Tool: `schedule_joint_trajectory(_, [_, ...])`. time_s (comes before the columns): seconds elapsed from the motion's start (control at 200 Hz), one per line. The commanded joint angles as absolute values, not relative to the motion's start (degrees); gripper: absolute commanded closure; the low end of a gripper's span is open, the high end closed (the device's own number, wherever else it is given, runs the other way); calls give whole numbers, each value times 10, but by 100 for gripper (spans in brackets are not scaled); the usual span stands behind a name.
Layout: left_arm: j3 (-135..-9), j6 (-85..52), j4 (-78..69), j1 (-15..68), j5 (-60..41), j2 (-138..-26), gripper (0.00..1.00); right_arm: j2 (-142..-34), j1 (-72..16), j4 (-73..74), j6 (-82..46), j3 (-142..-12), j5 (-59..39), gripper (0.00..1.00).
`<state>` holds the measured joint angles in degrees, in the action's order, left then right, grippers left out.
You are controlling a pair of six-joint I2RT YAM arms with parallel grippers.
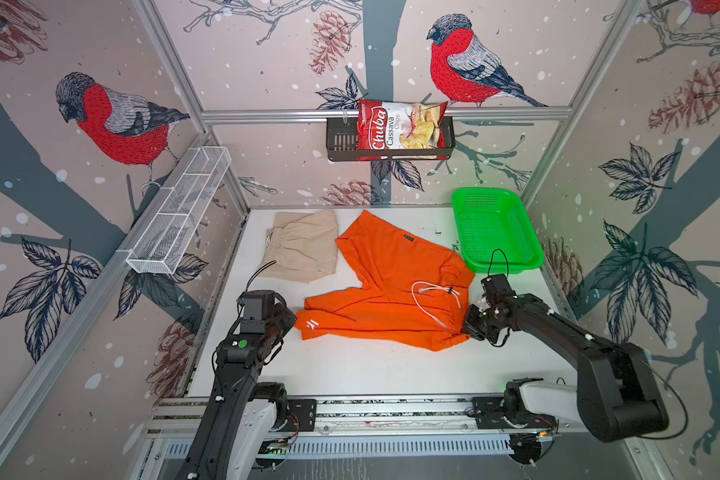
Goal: Fold and stack the shorts
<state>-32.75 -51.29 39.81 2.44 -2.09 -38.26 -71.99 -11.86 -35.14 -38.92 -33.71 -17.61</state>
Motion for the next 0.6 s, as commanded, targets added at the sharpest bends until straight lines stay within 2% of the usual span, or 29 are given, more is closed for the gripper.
schedule_joint_trajectory(0.0, [-339, -518, 403, 24, -17, -381, 56, -686, -115, -426, -375, -352, -124, 55])
schedule_joint_trajectory(0.055, [-349, -518, 407, 24, -14, -381, 47, -670, -112, -443, -378, -379, -109, 48])
schedule_joint_trajectory(0.145, [-366, -509, 404, 24, -8, -378, 40, -667, -116, -474, -378, -442, -85, 47])
schedule_joint_trajectory(0.215, [-367, -499, 389, 24, -10, -381, 40, -675, -141, -487, -380, -486, -68, 49])
schedule_joint_trajectory(0.32, [-354, -490, 343, 24, -26, -398, 41, -685, -232, -442, -407, -513, -77, 54])
schedule_joint_trajectory(0.465, [-319, -498, 264, 24, -65, -447, 42, -723, -338, -261, -468, -460, -164, 59])
schedule_joint_trajectory(0.595, [-295, -499, 191, 24, -91, -504, 46, -805, -379, -203, -481, -430, -172, 61])
